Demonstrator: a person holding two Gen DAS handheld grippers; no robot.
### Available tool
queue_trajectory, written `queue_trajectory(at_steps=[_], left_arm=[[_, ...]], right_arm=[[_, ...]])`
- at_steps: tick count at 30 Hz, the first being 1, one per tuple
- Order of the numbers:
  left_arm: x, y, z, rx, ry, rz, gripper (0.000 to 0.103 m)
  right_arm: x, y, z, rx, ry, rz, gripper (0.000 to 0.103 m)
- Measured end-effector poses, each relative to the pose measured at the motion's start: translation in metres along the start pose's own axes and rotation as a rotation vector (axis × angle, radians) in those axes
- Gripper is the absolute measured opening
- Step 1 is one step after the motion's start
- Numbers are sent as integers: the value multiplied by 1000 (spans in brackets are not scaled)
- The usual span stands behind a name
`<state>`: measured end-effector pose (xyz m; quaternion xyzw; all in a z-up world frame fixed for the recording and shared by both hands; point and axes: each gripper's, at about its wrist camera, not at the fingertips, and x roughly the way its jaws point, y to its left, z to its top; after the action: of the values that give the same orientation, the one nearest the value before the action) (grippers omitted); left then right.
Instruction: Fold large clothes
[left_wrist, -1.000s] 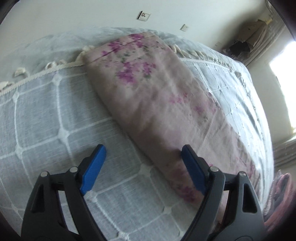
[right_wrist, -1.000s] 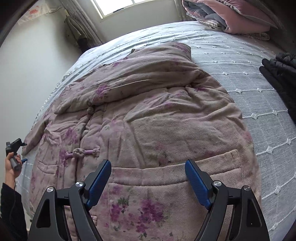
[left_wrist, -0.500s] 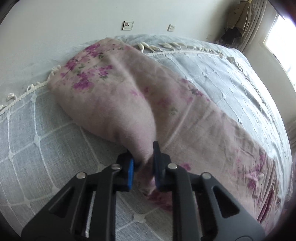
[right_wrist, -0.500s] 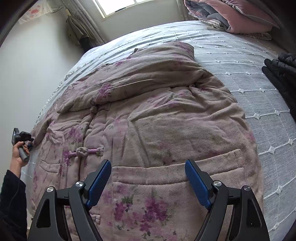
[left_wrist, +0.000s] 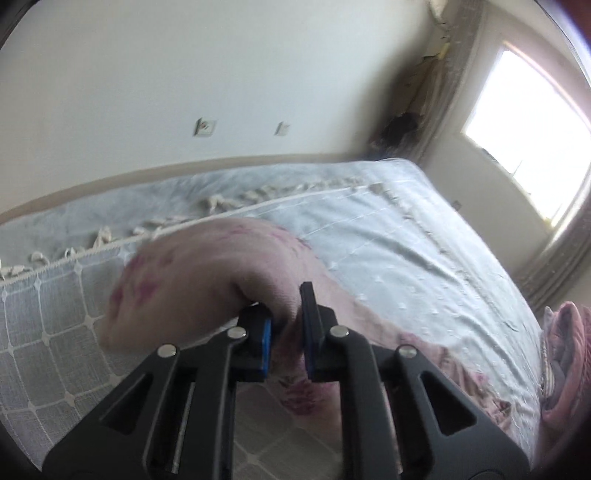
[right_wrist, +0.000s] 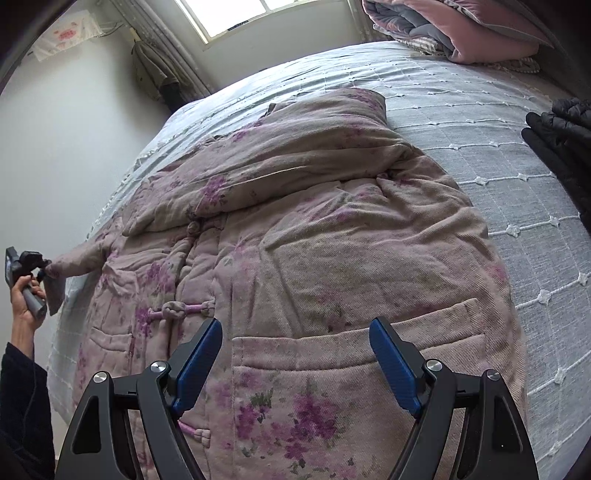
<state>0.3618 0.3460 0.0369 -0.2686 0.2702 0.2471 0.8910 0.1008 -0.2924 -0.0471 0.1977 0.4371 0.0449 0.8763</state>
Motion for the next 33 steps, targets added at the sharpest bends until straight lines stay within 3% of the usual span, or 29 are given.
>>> queue_trajectory(at_steps=[5,9,11,14,16,21,22,23,25,27,31,33], left_arm=[[-56,-68,-21,106,-80,-146,15],[-103,-135,-65,242,-124,-276,15],[-116,-174,-98,334,-118,-344,15],[-116,-219,-147,447,-101,-390,15],[-100,-245,-188,515,-34,-413,15],[-53,-287,-281,649,192,-410,16],[-47,-291,-291,670,201,-392,20],[-46,-295,-303,697,191,-377,25],[-55,-301,-314,730,172,-393,52],[-67,-303,-311,739,163,-420,63],[-75,-310,-301,745,161,-423,65],[-79,-321,-308,836,112,-355,65]], right_arm=[[-2,-9,3,49,1,19,83],[-3,-16,3,88,11,52,83],[-3,-18,4,104,17,69,83],[-6,-24,6,135,18,96,83],[-8,-30,7,163,17,112,83],[-15,-45,9,232,20,169,83],[-15,-47,9,238,23,169,83],[-14,-49,10,244,26,166,83],[-13,-52,10,258,34,167,83],[-13,-55,10,270,44,187,83],[-18,-57,12,277,40,219,83],[-20,-57,12,274,37,224,83]])
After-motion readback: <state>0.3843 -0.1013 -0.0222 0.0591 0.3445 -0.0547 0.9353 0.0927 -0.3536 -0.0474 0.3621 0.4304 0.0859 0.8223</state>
